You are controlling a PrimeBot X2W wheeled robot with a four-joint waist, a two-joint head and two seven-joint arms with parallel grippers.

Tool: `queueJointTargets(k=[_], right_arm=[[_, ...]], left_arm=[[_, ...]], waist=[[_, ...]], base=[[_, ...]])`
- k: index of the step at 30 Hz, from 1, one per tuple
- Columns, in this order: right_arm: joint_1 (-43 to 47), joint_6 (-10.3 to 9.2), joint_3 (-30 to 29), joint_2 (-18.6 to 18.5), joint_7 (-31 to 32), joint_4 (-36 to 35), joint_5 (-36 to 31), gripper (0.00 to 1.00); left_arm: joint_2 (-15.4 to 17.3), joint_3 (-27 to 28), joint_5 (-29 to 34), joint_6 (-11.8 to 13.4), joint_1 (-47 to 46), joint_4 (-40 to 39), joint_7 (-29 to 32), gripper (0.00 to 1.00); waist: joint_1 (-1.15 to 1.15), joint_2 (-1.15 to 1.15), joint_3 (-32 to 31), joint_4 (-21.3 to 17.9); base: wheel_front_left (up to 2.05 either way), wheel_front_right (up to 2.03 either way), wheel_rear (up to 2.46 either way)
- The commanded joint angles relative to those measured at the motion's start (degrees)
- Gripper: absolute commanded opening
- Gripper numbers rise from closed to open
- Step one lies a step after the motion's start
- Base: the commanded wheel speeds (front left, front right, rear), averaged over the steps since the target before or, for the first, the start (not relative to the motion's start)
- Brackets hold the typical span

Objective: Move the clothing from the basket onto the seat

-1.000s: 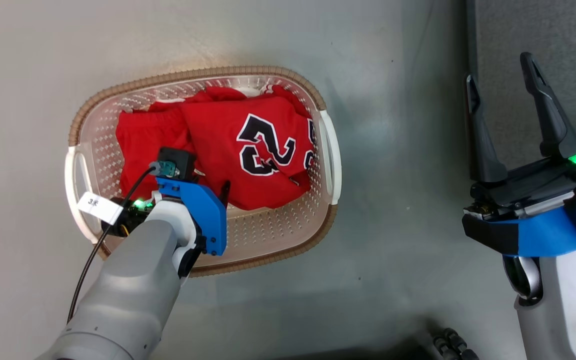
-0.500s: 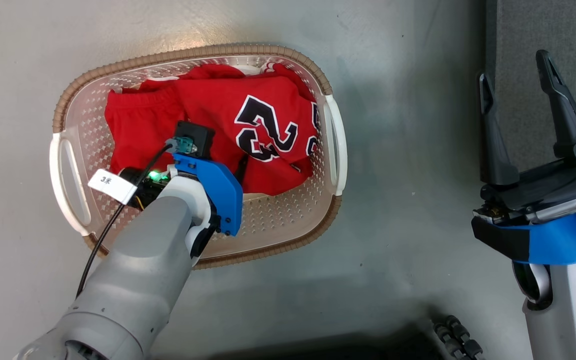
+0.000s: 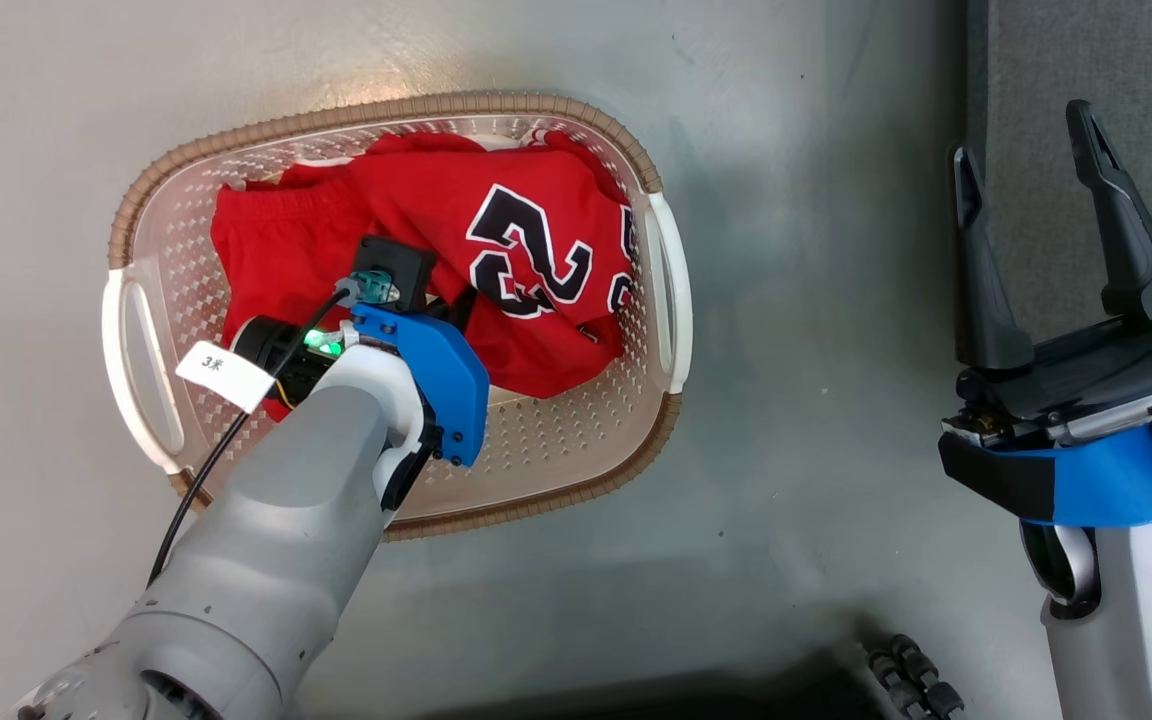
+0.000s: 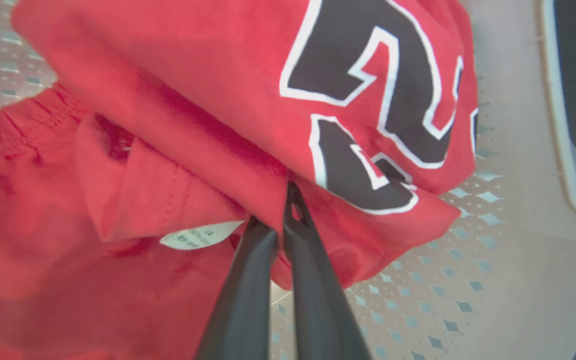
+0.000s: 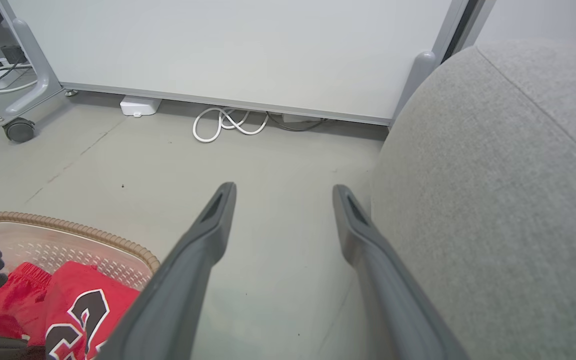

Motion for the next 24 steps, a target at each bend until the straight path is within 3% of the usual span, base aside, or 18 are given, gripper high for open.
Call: queueJointTargets(k=[1,11,24], right_arm=[[-0.41,0.03,0.04,0.15,-0.04,0.28,0.39,1.0],[-1.35,0.03,0.6,0.41,-0.03,2.17,1.05,1.0],[-0.92,0.03,1.63,1.16,-0.04,5.82,2.27,1.0]], left_arm=[[0.51,-0.77,-0.38,-0.03,-0.83,-0.13,-0.57,0.0],[0.67,-3.65,-4.28,-0.03,0.34,-1.2,-4.94,0.0],[1.85,-5.91,-7.16,-0.03,3.45,-3.05,-10.15,0.0]], waist=[[0.0,0.0,-0.51,0.05],[0.0,0.0,-4.48,0.71],[0.0,0.0,-14.45,2.14]], base=[[0.0,0.0,0.0],[0.0,0.0,0.0],[0.0,0.0,0.0]])
